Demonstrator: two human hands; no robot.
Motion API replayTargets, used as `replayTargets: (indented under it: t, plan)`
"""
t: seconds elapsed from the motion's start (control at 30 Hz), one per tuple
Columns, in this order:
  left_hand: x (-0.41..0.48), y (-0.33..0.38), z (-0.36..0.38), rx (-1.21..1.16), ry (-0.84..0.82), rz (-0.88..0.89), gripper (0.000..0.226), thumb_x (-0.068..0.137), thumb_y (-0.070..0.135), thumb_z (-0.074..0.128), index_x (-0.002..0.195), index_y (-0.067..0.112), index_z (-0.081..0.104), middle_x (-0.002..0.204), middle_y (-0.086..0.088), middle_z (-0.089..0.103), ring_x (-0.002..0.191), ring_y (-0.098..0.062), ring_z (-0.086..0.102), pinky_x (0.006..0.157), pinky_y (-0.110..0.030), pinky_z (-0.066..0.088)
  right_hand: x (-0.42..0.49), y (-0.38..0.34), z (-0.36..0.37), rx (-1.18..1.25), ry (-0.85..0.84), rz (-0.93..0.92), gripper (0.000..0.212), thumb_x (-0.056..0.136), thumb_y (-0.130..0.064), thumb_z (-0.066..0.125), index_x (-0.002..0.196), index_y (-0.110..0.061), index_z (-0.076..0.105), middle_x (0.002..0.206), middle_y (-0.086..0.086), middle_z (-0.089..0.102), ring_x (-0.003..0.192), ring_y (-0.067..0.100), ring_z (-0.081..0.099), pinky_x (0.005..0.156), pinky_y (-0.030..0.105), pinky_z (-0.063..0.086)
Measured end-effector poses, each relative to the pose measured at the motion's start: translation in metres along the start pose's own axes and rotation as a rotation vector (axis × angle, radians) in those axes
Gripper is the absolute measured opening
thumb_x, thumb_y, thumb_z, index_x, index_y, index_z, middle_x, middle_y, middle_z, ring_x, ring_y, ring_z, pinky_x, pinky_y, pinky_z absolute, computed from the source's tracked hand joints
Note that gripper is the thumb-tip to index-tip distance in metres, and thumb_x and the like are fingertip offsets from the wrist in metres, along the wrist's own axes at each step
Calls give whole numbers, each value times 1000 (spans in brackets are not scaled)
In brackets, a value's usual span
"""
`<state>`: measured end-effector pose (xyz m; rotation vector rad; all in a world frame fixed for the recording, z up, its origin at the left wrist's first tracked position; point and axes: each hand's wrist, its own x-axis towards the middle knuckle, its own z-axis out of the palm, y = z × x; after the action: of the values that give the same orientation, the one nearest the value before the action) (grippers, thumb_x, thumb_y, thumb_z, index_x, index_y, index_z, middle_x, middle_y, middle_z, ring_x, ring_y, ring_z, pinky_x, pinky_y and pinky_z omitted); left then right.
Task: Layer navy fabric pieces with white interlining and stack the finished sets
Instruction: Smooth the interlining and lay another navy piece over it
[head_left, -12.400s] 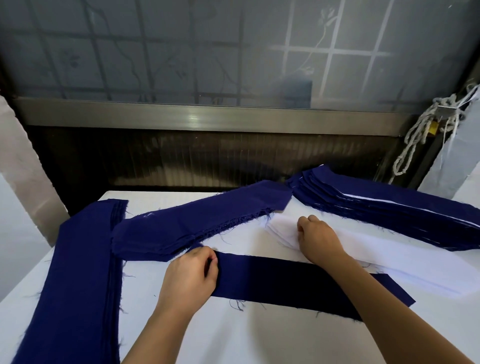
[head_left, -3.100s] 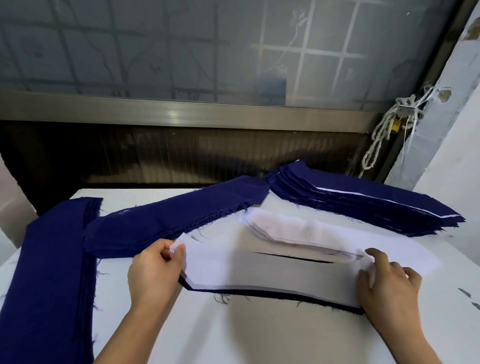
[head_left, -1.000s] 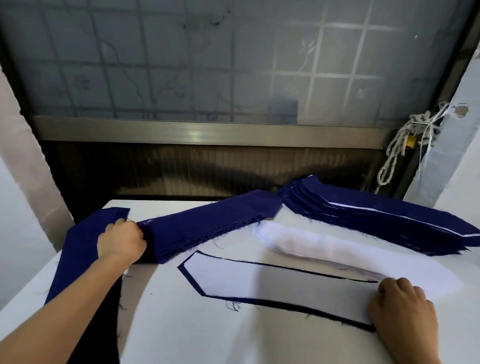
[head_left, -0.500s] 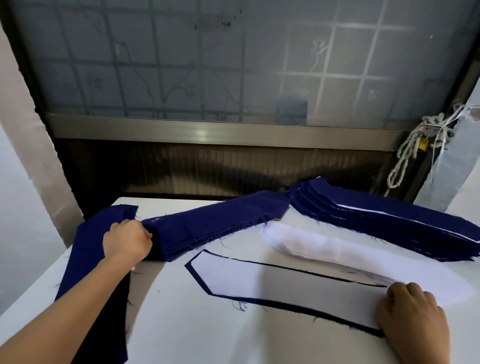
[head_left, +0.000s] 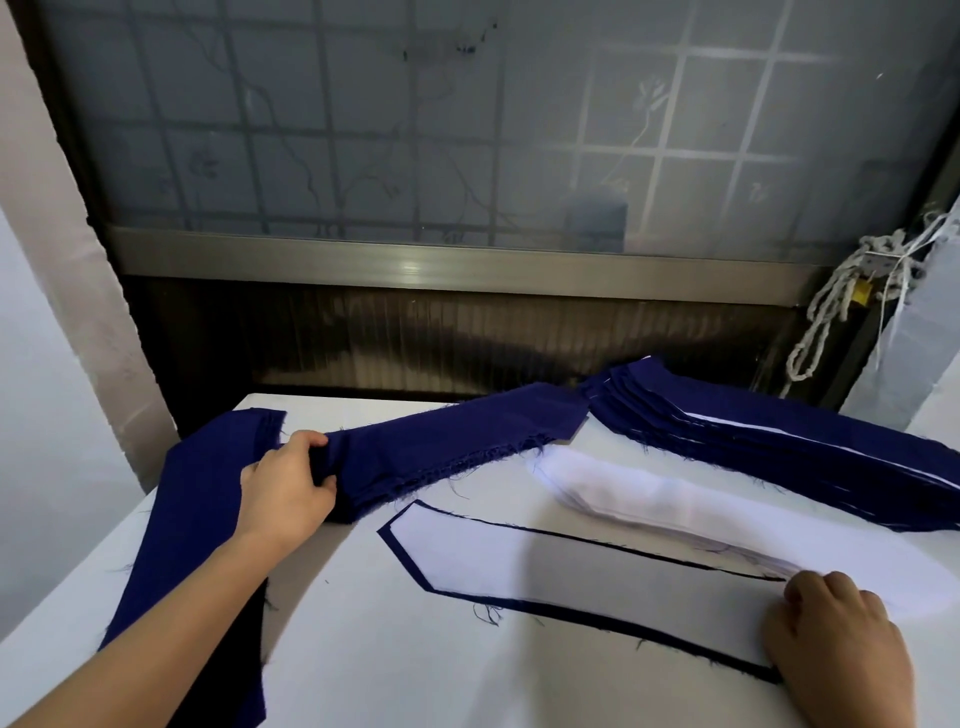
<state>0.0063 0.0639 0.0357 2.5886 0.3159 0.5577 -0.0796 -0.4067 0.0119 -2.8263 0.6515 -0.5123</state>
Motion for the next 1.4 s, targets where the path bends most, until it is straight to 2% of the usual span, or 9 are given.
replayTargets:
  t: [0.17, 0.3, 0.47, 0.67, 0.93, 1.07, 1.13, 1.27, 1.4]
  plan:
    - [-15, 14, 15, -273, 118, -42, 74, 88, 12, 72, 151, 11, 33, 95, 9, 63, 92, -17, 60, 100, -44, 44, 0, 1, 0, 12, 29, -29, 7, 73, 0, 69, 77, 4, 64, 85, 24, 58, 84, 43, 51, 71, 45, 42]
    - [-34, 26, 35, -308, 267, -83, 21, 93, 13, 67, 113, 6, 69, 100, -5, 67, 93, -29, 62, 92, -53, 47, 0, 1, 1, 24, 45, -51, 8, 70, 3, 70, 73, 5, 63, 81, 26, 57, 81, 44, 51, 68, 46, 42]
    - [-54, 39, 55, -202, 417, 127, 7, 85, 8, 75, 88, 5, 70, 93, -5, 66, 83, -27, 56, 82, -38, 35, 0, 1, 4, 7, 64, -81, 10, 68, 4, 71, 70, 4, 61, 77, 25, 56, 77, 44, 52, 65, 45, 42]
    - [-70, 50, 56, -256, 247, 288, 4, 92, 16, 66, 94, 13, 66, 75, 10, 61, 70, -16, 55, 67, -34, 48, 1, 4, 9, -4, 104, -98, 9, 68, 4, 71, 72, 4, 62, 77, 24, 57, 77, 44, 52, 65, 46, 45]
    - [-74, 53, 54, -363, 182, 266, 11, 98, 21, 54, 108, 16, 56, 67, 19, 55, 57, -3, 57, 51, -14, 38, -1, 4, 13, -43, 205, -115, 14, 65, 7, 73, 71, 3, 62, 73, 24, 56, 74, 45, 54, 66, 47, 43]
    - [-74, 55, 52, -324, 212, 280, 11, 97, 18, 58, 107, 15, 57, 64, 20, 50, 52, -2, 54, 48, -14, 38, -5, -10, 11, -67, 328, -205, 7, 76, -4, 65, 83, -1, 65, 81, 19, 58, 78, 43, 55, 74, 48, 38]
    - [-74, 57, 52, -287, 234, 347, 7, 97, 18, 59, 104, 17, 57, 66, 19, 50, 50, -3, 52, 46, -16, 39, -10, -30, 10, 5, 324, -307, 24, 78, -19, 53, 92, -4, 67, 88, 15, 61, 80, 40, 57, 74, 46, 39]
    - [-73, 56, 54, -204, 252, 512, 18, 99, 29, 49, 97, 16, 62, 68, 14, 51, 48, -6, 47, 44, -21, 36, -28, -105, 16, 232, 145, -570, 42, 79, -21, 67, 120, -16, 58, 116, 1, 60, 105, 26, 56, 88, 38, 42]
    - [-72, 55, 56, -186, 359, 636, 21, 99, 26, 50, 92, 13, 65, 70, 9, 52, 51, -10, 44, 46, -20, 30, -33, -182, 28, 483, -112, -702, 72, 78, -24, 72, 140, -31, 37, 135, -17, 46, 125, 1, 34, 110, 27, 25]
